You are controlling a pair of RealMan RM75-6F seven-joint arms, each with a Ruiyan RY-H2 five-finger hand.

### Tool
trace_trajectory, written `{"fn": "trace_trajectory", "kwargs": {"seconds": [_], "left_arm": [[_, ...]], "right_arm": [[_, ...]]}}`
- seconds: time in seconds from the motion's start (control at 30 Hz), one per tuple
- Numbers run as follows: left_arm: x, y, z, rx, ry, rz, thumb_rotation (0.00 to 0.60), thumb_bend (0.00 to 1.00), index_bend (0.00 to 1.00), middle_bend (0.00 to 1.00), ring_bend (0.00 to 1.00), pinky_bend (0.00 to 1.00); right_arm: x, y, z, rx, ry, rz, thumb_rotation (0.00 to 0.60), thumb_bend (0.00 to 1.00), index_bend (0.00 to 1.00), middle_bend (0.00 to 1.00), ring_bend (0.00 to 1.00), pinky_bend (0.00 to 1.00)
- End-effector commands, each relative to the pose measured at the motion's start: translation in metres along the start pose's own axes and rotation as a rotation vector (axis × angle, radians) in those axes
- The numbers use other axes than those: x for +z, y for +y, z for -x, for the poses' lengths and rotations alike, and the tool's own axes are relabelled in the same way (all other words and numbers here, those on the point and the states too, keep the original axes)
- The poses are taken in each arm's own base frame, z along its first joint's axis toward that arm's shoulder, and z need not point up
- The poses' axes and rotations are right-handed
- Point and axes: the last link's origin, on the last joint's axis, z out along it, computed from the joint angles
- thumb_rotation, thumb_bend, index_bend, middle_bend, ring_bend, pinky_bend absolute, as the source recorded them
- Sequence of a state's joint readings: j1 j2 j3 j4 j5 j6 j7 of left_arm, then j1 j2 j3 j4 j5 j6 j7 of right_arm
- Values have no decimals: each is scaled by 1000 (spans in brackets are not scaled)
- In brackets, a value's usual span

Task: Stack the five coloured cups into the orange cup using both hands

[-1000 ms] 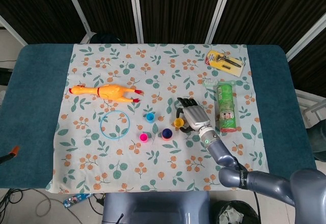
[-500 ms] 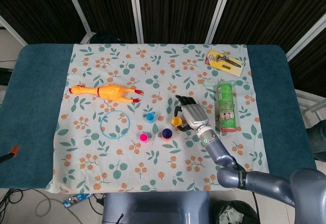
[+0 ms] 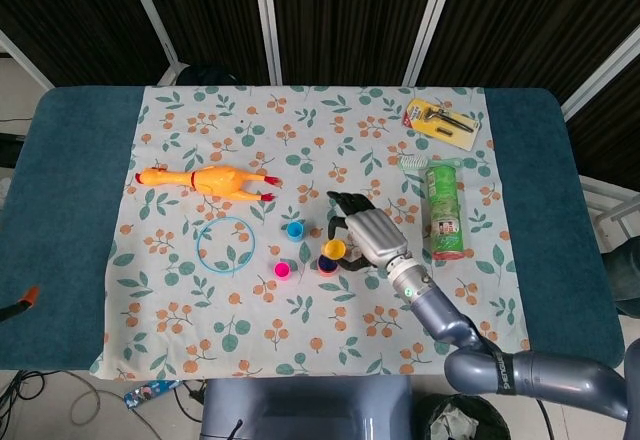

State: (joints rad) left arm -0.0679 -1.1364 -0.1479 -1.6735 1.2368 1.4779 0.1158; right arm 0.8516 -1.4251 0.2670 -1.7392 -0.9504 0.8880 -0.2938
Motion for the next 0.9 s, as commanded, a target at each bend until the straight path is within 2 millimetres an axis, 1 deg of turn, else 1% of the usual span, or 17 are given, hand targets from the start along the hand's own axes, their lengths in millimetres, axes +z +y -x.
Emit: {"fn": "trace_trajectory", "kwargs": {"seconds": [0.03,0.3,0.47,0.77,0.9], "left_arm": [[0,0,0,-1,-1,2,600,167,85,32,0,0],[0,0,-1,-4,1,1,600,166,86,32,0,0],[0,-1,-1,-4,1,0,600,166,85,32,0,0],[0,0,-1,-5,2,3,600,166,87,32,0,0],[0,-1,-1,-4,1,-2,600,166,87,31,0,0]], "right_arm": [[-13,-7,2,-33,-12,-26,600,337,545,0,0,87],[-12,-16,13,-45,-26,-44,600,336,546,0,0,87],[-5,-11,17,-80,-17,-23,600,337,545,0,0,87],[1,1,24,-73,-38,18,600,336,546,0,0,87],[1,3,27,-73,-43,20,600,336,546,0,0,87]]}}
